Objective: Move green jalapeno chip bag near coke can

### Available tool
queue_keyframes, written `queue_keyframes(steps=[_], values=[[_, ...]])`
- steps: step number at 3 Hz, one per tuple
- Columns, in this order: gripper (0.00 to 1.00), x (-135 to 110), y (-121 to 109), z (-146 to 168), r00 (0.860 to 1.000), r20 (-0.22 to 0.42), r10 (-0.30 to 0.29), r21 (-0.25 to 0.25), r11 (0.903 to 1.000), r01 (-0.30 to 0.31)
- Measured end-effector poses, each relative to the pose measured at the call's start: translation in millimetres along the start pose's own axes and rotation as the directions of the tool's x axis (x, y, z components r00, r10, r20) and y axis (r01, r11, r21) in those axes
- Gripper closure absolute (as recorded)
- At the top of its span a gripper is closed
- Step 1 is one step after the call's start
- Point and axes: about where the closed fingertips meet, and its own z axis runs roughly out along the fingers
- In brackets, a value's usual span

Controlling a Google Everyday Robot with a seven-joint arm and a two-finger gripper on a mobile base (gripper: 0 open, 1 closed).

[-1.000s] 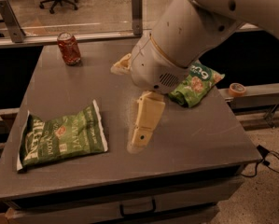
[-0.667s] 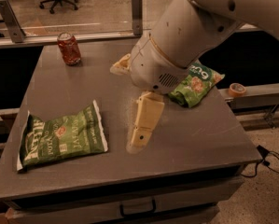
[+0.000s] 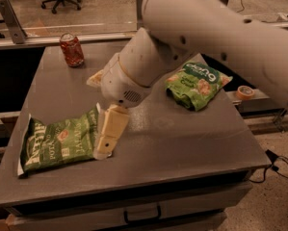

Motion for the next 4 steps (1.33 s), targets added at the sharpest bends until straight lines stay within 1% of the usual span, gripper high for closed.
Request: queue_keyframes(steps=[1,2,3,4], values=[[0.00,-3,-13,41,0.999,0.038,0.037,-0.009,0.9993,-0.037],[0.00,7,-18,74,0.993,0.054,0.107,-0.008,0.9943,-0.106],[0.15,22,-18,92,0.982,0.057,0.179,-0.004,0.9838,-0.179],[0.39,27,-19,88,0.975,0.064,0.213,0.021,0.9765,-0.215]])
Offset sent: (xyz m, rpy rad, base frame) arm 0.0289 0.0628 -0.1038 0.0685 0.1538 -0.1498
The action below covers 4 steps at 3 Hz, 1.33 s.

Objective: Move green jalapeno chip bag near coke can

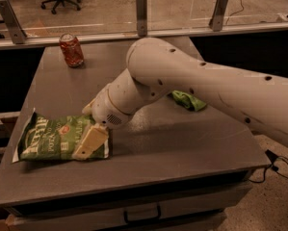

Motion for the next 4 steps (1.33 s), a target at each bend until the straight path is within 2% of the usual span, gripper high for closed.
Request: queue_keyframes(steps=[1,2,3,4], values=[[0.62,-20,-6,-42,0.999,0.005,-0.035,0.079,0.9962,0.035],[0.86,-46,-9,-107,0.996,-0.026,-0.090,0.200,0.9753,0.093],[1.00,-51,-7,-109,0.995,-0.025,-0.099,0.205,0.9734,0.102],[1.00,-51,-7,-109,0.995,-0.026,-0.099,0.205,0.9735,0.102]])
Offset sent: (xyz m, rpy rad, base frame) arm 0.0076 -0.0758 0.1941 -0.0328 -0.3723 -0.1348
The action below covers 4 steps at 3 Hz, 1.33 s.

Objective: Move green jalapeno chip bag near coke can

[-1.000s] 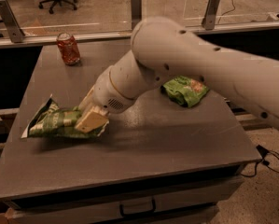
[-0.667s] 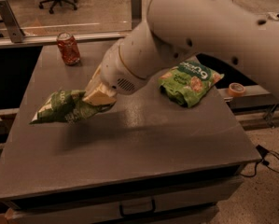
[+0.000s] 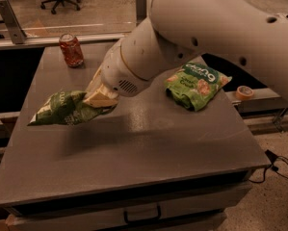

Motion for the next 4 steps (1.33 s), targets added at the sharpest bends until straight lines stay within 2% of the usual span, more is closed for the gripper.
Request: queue_keyframes(steps=[1,2,3,4], values=[[1.00,5,-25,12,0.999,0.001,-0.033,0.049,0.9983,0.033],[1.00,21,-78,33,0.998,0.005,-0.070,0.105,0.9920,0.069],[1.00,39,-134,54,0.997,-0.019,-0.078,0.154,0.9848,0.080],[1.00,54,-177,75,0.997,-0.043,-0.061,0.197,0.9781,0.068]])
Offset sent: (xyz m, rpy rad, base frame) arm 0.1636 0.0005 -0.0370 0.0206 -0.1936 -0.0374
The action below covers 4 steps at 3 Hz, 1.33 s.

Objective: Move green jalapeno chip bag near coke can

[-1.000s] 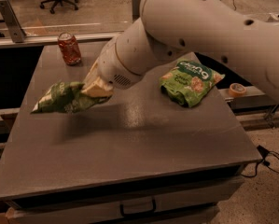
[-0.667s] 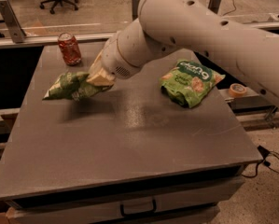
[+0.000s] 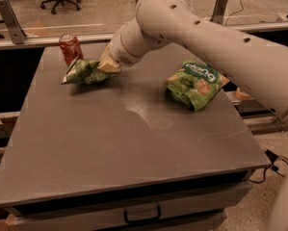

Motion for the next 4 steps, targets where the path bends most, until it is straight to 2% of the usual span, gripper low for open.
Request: queue_keyframes(steps=[1,3,4], values=[[1.00,18,-34,20,0.999,-0.030,0.026,0.053,0.9983,-0.024],[1.00,39,-82,33,0.997,-0.056,0.056,0.141,0.9889,-0.048],[1.00,34,-93,45,0.998,-0.039,0.051,0.136,0.9897,-0.045]])
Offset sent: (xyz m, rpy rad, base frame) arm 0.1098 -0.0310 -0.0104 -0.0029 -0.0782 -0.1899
